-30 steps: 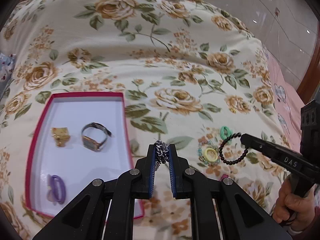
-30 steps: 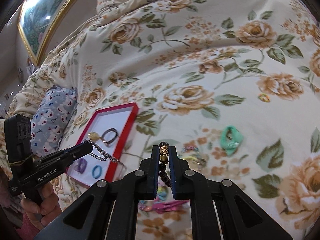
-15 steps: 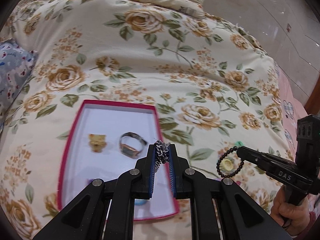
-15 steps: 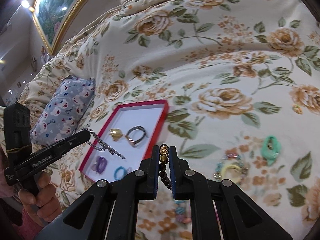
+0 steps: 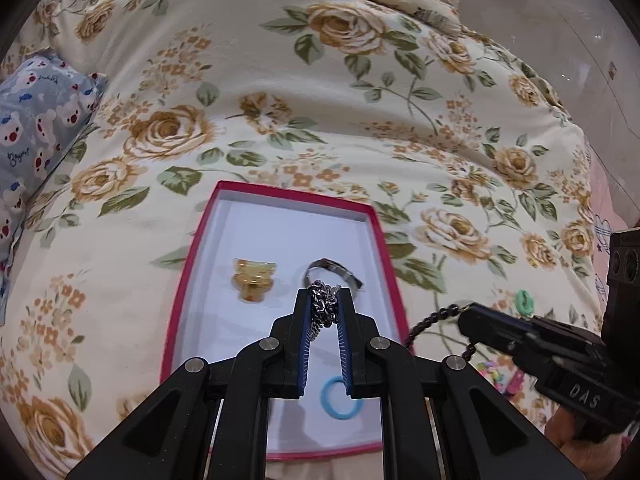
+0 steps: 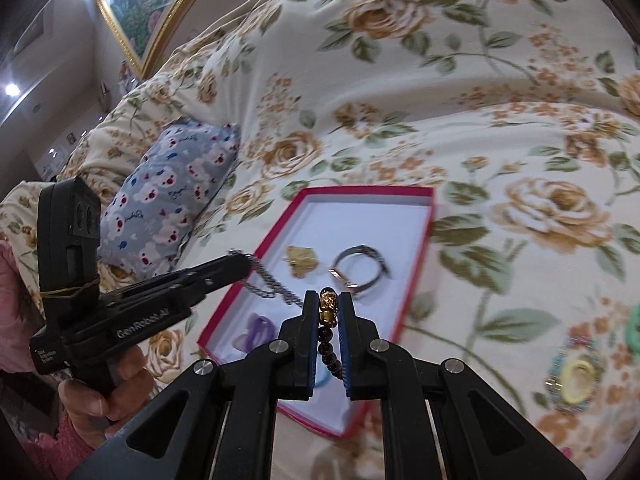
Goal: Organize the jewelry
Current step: 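Carry the chain and bead bracelet into the box and lower them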
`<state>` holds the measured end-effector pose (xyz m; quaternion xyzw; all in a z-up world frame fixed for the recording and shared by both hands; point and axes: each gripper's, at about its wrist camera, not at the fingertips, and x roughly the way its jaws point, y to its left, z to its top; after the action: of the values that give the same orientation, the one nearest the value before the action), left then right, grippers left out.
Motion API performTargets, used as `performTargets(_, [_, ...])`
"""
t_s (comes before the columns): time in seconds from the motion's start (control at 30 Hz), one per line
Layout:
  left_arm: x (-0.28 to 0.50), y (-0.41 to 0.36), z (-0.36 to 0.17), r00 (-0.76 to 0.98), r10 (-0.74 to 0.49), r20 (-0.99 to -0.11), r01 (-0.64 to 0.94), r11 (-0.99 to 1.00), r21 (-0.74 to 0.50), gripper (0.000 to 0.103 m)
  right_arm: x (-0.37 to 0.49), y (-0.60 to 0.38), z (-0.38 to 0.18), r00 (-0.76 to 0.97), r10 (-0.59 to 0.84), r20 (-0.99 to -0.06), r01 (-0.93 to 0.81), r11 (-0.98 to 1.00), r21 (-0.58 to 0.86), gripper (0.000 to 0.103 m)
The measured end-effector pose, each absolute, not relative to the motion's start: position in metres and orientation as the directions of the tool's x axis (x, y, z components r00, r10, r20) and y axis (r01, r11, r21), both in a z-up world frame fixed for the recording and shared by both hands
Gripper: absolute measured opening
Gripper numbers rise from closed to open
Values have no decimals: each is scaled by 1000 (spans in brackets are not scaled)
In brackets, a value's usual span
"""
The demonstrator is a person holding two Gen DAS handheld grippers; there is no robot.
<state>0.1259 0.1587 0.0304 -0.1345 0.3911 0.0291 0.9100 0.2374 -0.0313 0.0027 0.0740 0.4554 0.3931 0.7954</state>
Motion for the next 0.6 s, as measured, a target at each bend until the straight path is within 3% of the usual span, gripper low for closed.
performTargets(0.6, [155, 192, -28, 600, 45, -799, -274, 950, -152, 11, 256, -5, -67, 230, 597, -768, -520, 743, 422, 9])
